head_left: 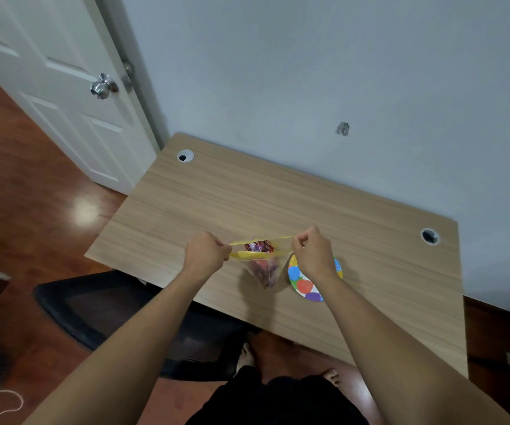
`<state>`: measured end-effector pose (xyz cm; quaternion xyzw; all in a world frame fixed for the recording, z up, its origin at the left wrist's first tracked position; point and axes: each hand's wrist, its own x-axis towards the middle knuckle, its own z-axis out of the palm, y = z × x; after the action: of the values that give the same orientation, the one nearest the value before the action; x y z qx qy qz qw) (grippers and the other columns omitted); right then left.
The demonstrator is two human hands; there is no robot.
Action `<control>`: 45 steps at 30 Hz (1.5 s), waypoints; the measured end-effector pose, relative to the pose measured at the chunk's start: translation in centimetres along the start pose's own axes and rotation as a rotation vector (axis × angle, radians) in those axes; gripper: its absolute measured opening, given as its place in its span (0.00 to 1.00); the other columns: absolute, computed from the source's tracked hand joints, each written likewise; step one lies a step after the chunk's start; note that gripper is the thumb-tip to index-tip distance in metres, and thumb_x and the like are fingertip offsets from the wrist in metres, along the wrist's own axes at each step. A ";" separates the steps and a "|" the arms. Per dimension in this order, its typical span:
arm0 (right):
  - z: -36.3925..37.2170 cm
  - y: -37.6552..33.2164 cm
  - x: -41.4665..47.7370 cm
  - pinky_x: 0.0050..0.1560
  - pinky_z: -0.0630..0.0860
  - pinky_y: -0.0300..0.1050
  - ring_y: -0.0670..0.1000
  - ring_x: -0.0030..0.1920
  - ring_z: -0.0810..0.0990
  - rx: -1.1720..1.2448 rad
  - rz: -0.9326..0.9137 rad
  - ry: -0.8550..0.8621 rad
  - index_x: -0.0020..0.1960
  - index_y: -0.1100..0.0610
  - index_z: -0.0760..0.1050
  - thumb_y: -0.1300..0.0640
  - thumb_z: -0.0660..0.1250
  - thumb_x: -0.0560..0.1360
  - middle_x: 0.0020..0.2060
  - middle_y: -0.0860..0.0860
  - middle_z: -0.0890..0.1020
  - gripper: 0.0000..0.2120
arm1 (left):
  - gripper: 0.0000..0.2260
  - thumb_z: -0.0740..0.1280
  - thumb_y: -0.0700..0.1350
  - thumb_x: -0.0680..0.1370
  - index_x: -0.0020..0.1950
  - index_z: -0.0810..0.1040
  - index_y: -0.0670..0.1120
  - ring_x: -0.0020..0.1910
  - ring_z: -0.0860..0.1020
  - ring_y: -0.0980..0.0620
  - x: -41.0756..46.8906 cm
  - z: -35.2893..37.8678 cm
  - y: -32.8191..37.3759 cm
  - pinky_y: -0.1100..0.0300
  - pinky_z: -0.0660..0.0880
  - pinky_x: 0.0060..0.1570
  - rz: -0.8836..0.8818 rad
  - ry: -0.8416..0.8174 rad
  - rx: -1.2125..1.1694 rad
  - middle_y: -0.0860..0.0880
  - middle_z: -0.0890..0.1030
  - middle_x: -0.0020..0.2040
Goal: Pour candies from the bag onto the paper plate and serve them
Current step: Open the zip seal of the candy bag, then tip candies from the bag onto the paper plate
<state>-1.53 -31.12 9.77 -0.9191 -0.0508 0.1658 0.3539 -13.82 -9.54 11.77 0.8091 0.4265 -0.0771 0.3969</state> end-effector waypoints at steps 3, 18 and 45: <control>-0.2 -0.3 -0.2 0.45 0.72 0.47 0.57 0.47 0.81 -0.012 -0.020 -0.004 0.50 0.57 0.76 0.58 0.65 0.81 0.46 0.54 0.84 0.03 | 0.10 0.71 0.45 0.74 0.37 0.90 0.44 0.37 0.89 0.42 0.2 -0.5 0.2 0.49 0.87 0.45 -0.029 -0.056 0.028 0.45 0.89 0.35; -5.0 -2.9 -0.1 0.48 0.87 0.63 0.57 0.39 0.90 0.184 -0.092 -0.199 0.47 0.53 0.79 0.50 0.74 0.75 0.41 0.51 0.89 0.07 | 0.17 0.71 0.43 0.83 0.72 0.79 0.45 0.63 0.84 0.40 2.0 1.6 -3.4 0.54 0.79 0.54 0.207 -0.350 0.095 0.45 0.84 0.66; -6.9 7.5 -3.2 0.73 0.77 0.56 0.57 0.65 0.85 0.791 0.303 -0.330 0.68 0.55 0.83 0.23 0.47 0.78 0.61 0.60 0.88 0.44 | 0.20 0.79 0.47 0.78 0.69 0.80 0.49 0.58 0.86 0.58 -3.3 13.5 5.2 0.66 0.80 0.55 0.411 -0.585 -0.348 0.53 0.88 0.59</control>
<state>-2.33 -41.74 10.40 -0.6718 0.0956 0.3664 0.6367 -9.06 -22.84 7.19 0.7421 0.1313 -0.1501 0.6399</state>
